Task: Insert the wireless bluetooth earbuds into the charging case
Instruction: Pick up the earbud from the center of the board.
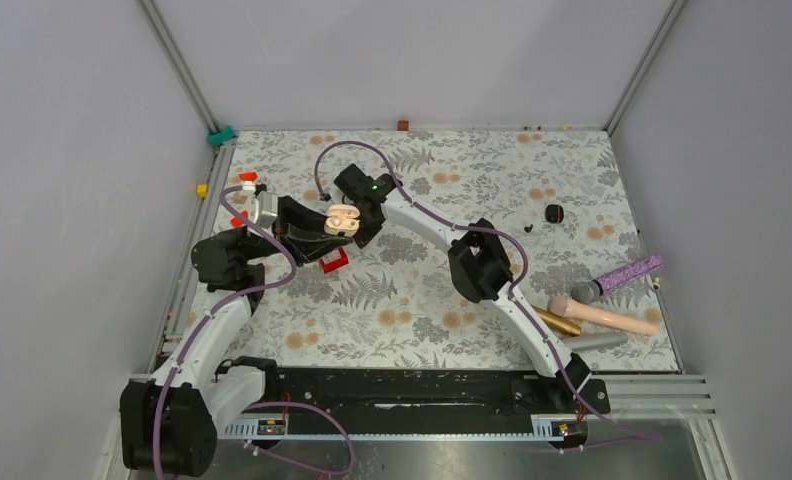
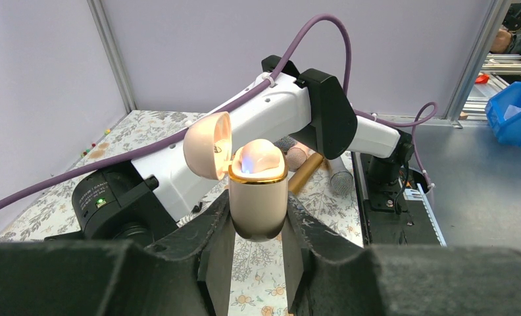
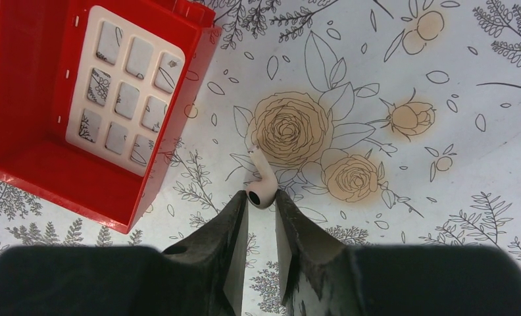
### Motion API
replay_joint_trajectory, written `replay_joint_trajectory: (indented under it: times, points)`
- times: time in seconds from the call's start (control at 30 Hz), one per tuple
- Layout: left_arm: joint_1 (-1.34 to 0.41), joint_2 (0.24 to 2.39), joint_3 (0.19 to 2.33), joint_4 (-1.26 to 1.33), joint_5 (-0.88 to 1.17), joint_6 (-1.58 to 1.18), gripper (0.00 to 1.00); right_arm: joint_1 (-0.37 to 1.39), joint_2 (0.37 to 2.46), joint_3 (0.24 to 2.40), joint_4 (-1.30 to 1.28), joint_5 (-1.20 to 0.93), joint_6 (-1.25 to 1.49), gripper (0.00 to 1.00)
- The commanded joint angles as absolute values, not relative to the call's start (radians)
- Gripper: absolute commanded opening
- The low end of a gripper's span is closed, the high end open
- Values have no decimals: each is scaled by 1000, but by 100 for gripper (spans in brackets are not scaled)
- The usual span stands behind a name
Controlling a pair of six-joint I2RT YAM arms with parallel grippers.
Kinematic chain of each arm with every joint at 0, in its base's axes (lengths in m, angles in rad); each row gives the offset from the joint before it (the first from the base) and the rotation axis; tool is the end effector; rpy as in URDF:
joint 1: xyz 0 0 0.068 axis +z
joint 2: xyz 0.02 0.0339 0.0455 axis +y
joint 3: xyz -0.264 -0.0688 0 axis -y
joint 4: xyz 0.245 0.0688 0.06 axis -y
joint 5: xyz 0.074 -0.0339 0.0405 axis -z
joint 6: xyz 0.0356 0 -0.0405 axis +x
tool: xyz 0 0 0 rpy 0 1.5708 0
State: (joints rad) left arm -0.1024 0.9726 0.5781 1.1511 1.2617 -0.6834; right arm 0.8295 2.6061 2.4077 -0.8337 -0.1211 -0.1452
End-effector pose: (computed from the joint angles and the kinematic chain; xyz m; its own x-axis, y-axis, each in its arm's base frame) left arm 0.1778 -0.0524 0.3511 0.0748 -0.2008 -0.9768 0.9896 0.1354 0.0479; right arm 0.3717 0.4124 0.1649 -0.4615 -0.7168 -0.5226 -0.8498 0.5264 0.0284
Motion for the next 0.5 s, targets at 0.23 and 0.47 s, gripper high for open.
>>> replay_joint_trajectory:
  times: [0.23, 0.47]
  points:
    - [-90, 962, 568, 1200, 1263, -685, 4, 822, 2390, 2266, -796, -33, -263, 23]
    - [-90, 961, 574, 1148, 1257, -653, 4, 758, 2135, 1962, -727, -26, -331, 24]
